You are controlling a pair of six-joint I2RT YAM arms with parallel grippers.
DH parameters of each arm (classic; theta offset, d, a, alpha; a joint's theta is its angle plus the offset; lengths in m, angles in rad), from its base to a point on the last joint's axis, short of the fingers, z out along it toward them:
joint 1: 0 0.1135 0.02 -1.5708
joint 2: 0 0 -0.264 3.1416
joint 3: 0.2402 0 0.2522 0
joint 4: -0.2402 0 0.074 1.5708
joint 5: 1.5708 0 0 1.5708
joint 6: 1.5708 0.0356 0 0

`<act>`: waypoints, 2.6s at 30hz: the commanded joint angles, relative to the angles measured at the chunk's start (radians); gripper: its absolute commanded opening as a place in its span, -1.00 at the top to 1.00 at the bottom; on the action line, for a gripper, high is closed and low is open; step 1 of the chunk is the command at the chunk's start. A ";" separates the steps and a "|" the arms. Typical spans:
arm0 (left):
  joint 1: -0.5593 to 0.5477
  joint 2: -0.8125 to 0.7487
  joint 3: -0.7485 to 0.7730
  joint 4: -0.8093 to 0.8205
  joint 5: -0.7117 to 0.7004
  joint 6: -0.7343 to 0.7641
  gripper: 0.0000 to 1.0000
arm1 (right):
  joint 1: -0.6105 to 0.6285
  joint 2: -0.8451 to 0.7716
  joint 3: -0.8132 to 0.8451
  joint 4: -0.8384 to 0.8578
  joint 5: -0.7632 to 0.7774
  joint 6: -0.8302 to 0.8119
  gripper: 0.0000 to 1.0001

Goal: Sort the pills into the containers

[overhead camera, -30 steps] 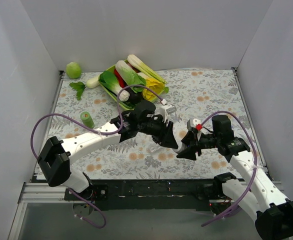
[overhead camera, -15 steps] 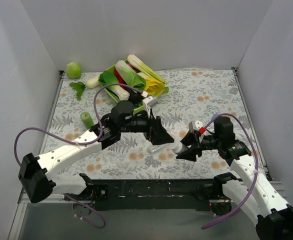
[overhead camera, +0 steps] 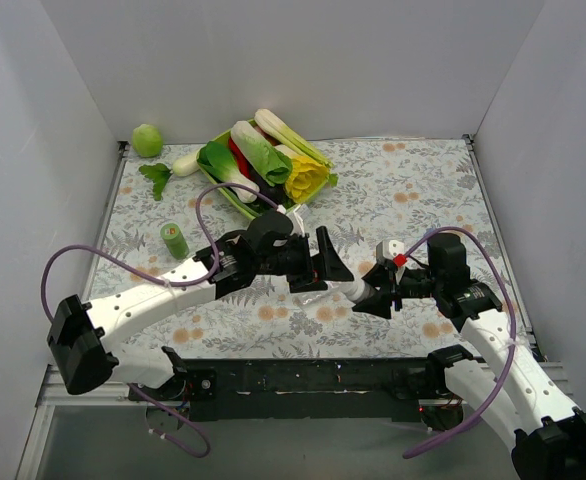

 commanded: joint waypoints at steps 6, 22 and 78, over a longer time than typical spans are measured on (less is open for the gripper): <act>-0.079 0.103 0.104 -0.049 -0.133 -0.121 -0.46 | -0.001 0.003 0.024 0.015 0.012 -0.002 0.95; -0.084 0.135 0.095 0.021 0.027 0.193 0.75 | 0.000 0.001 0.021 0.012 -0.021 -0.004 0.96; -0.137 -0.066 -0.120 0.213 -0.293 -0.284 -0.80 | -0.001 -0.016 0.012 -0.029 -0.009 -0.099 0.95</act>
